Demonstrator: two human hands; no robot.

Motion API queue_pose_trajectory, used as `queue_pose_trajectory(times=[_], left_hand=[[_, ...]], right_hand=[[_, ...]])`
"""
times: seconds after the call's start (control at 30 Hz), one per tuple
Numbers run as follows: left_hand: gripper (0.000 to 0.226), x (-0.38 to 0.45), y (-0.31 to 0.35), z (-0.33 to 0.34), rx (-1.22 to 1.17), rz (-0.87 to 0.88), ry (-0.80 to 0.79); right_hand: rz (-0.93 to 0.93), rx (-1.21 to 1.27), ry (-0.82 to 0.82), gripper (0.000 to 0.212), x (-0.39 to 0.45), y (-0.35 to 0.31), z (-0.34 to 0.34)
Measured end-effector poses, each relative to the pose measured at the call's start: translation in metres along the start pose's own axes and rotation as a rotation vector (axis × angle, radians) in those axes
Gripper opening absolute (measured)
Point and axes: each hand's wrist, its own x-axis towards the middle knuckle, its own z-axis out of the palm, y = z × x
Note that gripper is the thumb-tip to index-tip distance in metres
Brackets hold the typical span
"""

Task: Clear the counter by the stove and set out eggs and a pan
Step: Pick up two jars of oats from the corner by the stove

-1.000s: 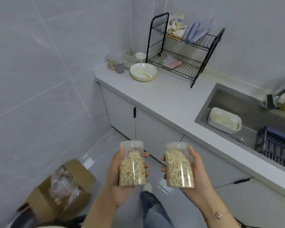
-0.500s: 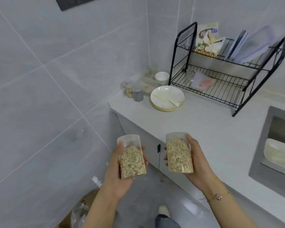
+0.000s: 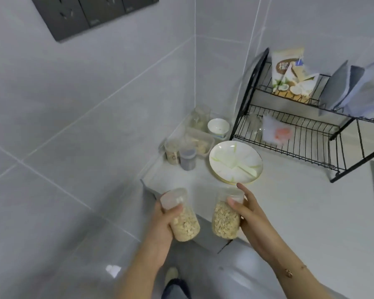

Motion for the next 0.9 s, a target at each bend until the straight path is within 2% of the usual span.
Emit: queue_pose_trajectory(times=[0.07,0.17,0.3,0.5,0.6,0.7,0.8,0.9], left_hand=[[0.068,0.027,0.013,-0.019,0.091,0.03,0.024],[0.067,0.061,0.027,-0.037,0.225,0.062,0.0],[0.061,0.104,0.033,-0.047,0.39,0.095,-0.039],[0.062,0.156,0.031,-0.051,0.505,0.16,0.005],[0.062,0.169,0.024,-0.056,0.56,0.198,0.058],[0.063,0.173,0.019,-0.059,0.573,0.194,0.045],[0.062,0.17,0.016,-0.059,0.388,0.032,0.147],[0.071,0.175,0.011,-0.06,0.23,-0.085,0.189]], right_hand=[[-0.039,-0.109,0.033,0.068,0.02,-0.001,0.023],[-0.089,-0.271,0.113,0.048,0.046,-0.002,0.048],[-0.126,-0.436,0.186,0.055,0.084,0.002,0.064],[-0.082,-0.56,0.136,0.063,0.14,0.012,0.07],[-0.055,-0.536,0.096,0.06,0.157,0.019,0.068],[0.009,-0.42,0.029,0.056,0.16,0.029,0.061],[0.134,-0.223,0.054,0.06,0.154,0.043,0.055],[0.215,-0.147,0.084,0.051,0.156,0.054,0.059]])
